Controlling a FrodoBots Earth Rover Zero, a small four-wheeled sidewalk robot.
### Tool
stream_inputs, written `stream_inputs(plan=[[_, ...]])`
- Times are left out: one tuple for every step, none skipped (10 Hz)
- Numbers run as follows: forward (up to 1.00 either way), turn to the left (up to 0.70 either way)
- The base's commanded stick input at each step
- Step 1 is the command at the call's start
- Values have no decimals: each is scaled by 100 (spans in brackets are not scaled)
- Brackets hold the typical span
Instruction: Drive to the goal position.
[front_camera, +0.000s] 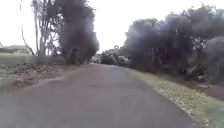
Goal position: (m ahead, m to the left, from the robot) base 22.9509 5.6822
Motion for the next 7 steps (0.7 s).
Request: stream_inputs(plan=[[85,-23],[85,-27],[85,-15],[85,-3],[85,9],[85,11],[85,9]])
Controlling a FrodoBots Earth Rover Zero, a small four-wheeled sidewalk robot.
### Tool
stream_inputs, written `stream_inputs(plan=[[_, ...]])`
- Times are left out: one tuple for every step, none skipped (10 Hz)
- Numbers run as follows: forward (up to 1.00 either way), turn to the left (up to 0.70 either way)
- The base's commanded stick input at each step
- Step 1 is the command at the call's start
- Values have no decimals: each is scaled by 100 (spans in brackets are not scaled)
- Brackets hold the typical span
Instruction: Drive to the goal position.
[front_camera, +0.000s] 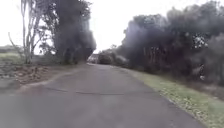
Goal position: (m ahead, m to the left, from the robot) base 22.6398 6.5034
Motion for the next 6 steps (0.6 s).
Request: stream_inputs(plan=[[85,8],[85,5],[85,6],[85,29],[85,34],[85,28]])
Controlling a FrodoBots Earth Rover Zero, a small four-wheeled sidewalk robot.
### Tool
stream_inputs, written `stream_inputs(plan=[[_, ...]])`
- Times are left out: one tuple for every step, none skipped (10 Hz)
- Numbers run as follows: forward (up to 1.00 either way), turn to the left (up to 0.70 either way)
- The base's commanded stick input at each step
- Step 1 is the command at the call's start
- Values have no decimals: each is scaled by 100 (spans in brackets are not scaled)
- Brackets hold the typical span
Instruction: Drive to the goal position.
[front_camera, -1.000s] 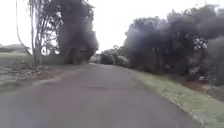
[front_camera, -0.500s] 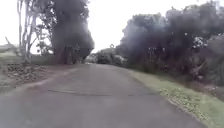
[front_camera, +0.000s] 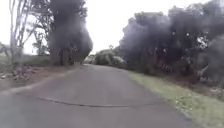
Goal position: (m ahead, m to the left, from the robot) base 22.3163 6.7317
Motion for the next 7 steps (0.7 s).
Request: stream_inputs(plan=[[85,3],[85,0],[85,0],[85,2],[85,1],[85,0],[85,0]])
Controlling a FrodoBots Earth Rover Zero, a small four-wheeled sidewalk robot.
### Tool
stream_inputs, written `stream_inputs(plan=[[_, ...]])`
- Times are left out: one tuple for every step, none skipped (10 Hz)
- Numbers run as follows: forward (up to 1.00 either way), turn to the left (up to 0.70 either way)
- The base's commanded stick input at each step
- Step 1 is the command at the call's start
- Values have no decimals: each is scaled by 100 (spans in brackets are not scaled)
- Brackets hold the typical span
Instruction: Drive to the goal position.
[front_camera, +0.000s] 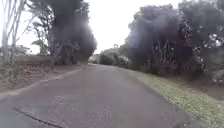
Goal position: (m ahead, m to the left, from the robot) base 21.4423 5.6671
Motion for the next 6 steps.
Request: stream_inputs(plan=[[85,0],[85,0],[85,0],[93,0],[100,0],[100,0]])
